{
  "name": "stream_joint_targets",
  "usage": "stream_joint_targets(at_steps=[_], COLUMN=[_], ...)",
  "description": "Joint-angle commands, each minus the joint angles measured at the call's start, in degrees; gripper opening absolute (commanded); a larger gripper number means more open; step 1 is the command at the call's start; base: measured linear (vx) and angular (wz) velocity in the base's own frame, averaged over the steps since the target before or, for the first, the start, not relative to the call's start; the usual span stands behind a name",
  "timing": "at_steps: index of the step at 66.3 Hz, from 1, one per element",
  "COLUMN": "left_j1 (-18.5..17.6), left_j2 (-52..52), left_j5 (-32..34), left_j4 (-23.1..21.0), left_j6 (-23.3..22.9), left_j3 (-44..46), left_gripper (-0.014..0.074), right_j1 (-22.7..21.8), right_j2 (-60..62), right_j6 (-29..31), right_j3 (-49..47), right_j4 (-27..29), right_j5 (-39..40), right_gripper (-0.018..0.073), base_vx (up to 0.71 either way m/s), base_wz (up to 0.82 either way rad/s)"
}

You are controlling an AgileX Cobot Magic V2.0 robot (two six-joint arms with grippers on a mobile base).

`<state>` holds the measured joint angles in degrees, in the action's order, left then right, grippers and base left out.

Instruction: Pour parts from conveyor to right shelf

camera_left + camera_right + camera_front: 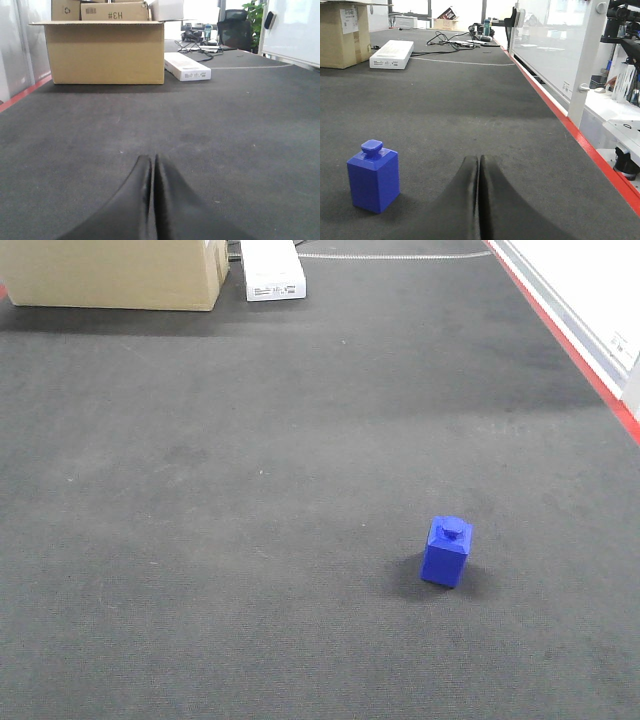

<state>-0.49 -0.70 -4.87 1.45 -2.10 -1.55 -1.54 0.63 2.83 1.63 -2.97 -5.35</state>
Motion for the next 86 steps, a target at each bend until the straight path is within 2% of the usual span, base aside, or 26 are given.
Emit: stream_joint_targets(at_steps=[1,60,72,80,86], left_j1=[-0.39,-0.33,-0.33,-0.33,-0.33], left_j2=[-0.98,-0.74,-0.74,-0.74,-0.74], left_j5=[3.58,3.58,3.58,3.58,3.58], left_j4=[-0.35,-0.35,-0.35,-0.35,-0.35], left_j6=[-0.42,-0.42,-0.42,-0.42,-0.42], left_j3=[1.08,1.14,1.14,1.14,1.14], left_gripper=[-0.0006,-0.0006,-0.0006,-0.0006,-0.0006], right_j1=[-0.4,-0.4,-0.4,-0.45,-0.45], right_j2=[0.65,0.65,0.65,0.65,0.58], right_j6=[0.18,0.18,0.08,-0.19,-0.38], right_j3=[0.45,0.45,0.35,-0.13,-2.67], right_j4=[-0.36,-0.36,-0.43,-0.38,-0.38], right_j5=[4.19,4.19,9.94,17.38,17.18], right_gripper=[-0.0009,-0.0009,-0.0009,-0.0009,-0.0009], base_vx=[0.0,0.0,0.0,0.0,0.0], base_wz=[0.0,0.0,0.0,0.0,0.0])
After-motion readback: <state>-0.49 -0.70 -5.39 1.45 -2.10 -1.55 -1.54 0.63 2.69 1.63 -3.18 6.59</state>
